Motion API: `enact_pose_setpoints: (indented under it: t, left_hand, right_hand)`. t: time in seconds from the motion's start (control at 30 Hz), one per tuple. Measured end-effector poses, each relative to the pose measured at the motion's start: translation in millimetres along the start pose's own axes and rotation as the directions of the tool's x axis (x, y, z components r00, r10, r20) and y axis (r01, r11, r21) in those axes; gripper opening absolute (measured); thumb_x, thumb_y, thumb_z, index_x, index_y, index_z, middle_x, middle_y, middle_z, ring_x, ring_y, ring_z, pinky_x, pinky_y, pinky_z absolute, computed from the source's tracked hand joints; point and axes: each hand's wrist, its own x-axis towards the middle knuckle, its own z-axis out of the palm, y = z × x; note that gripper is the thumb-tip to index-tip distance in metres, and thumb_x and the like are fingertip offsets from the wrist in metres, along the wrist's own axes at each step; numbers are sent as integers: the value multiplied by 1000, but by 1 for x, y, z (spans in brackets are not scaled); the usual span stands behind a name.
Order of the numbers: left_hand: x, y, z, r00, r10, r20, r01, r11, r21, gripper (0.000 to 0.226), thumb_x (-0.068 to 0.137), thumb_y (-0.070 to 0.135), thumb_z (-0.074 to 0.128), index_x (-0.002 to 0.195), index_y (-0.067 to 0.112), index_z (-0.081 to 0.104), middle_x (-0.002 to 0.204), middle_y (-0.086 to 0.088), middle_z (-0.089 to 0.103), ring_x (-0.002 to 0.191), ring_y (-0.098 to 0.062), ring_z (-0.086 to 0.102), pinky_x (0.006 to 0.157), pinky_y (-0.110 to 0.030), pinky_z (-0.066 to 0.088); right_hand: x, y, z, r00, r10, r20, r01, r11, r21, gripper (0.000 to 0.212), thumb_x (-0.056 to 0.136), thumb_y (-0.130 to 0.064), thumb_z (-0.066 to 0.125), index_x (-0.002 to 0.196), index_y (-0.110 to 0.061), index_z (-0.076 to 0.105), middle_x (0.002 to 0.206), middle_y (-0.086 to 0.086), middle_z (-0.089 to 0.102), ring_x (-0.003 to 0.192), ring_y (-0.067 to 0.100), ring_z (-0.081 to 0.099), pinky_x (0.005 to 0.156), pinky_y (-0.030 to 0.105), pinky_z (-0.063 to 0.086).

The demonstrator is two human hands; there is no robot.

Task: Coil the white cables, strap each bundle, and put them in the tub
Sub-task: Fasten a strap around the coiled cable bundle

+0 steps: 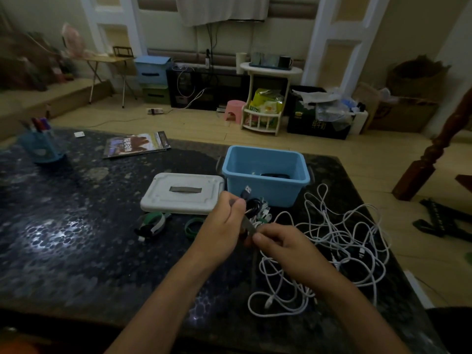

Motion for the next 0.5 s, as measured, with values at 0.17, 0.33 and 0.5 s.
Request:
enact_pose_setpoints:
  t: [0.17,0.33,0.5]
  left_hand:
    - [-3,9,-7,996,37,86,-26,992,-127,28,105,20,46,86,-2,48,55,-4,44,41,-9,37,39,-18,30]
    - [-7,5,-7,970,109,218,-84,989,-123,25,98,12,59,81,-5,68,55,5,51,47,-2,43,47,-12,33]
    - [-5,-6,-13,926,204,317,-272,944,189,16,93,17,69,79,22,75,69,10,59,65,2,54,64,-11,39]
  right_hand:
    - [2,10,-8,988,11,-152,-37,984,-173,14,90,-31,71,80,-38,78,89,1,54,92,10,53,79,25,43]
    - [-4,3,-15,989,144,18,-145,985,95,17,90,-17,72,80,-27,81,74,8,74,67,14,67,65,25,50]
    - [-7,-5,-30,963,262,68,-265,858,439,33,101,-8,49,117,-24,73,107,-2,77,98,13,73,75,22,56]
